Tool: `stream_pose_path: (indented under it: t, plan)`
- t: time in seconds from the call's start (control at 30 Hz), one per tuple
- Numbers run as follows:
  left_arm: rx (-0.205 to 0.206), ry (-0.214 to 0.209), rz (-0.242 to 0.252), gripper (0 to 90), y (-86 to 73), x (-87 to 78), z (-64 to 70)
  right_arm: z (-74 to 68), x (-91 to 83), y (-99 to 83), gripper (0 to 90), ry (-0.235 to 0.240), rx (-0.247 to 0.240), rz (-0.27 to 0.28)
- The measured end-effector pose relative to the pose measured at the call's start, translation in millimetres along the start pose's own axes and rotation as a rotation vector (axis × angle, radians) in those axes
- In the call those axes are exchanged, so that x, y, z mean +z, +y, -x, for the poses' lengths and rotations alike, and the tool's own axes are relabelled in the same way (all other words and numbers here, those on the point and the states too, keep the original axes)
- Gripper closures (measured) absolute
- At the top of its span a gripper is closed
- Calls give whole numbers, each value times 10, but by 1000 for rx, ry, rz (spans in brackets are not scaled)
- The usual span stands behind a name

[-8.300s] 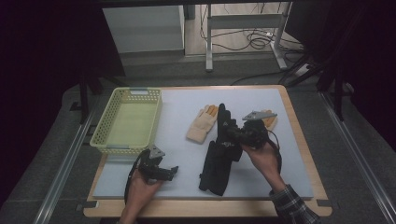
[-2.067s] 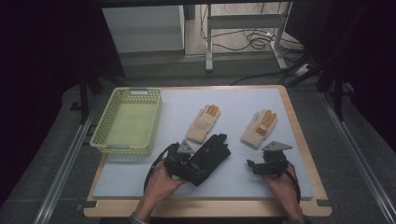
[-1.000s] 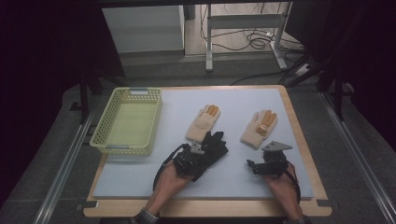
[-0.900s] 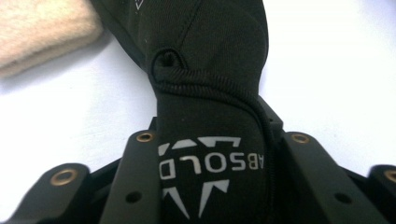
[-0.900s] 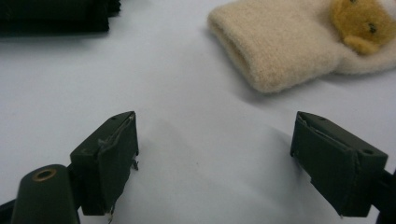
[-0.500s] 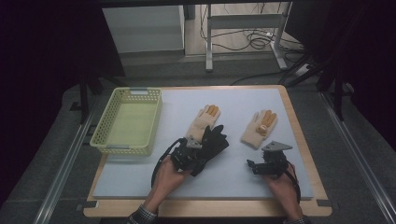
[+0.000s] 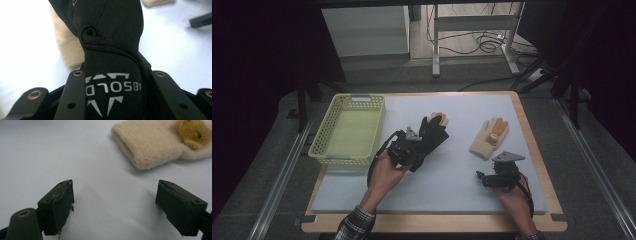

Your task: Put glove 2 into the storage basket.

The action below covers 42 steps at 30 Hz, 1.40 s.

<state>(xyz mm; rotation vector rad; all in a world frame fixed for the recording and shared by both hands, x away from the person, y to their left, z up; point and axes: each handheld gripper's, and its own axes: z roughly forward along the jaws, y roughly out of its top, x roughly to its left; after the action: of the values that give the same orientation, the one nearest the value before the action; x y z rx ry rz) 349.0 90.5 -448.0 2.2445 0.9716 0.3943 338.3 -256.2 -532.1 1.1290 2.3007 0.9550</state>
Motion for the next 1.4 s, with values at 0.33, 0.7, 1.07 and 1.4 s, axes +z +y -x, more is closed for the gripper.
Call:
stream_pose_path:
  t: [0.33, 0.7, 1.07, 1.4]
  plan:
    - [-56, 82, 7, 645, 58, -166, -401, 0, -1, 0, 148, 0, 1, -1]
    - [-128, 186, 19, 641, 17, -412, -868, -1, 1, -1, 149, 0, 2, 1]
    - [-218, 292, 25, 637, -222, -686, -1417, -2, 1, -1, 149, 0, 3, 2]
    - [-315, 345, -19, 634, -599, -688, -1862, -2, 1, -1, 149, 0, 3, 1]
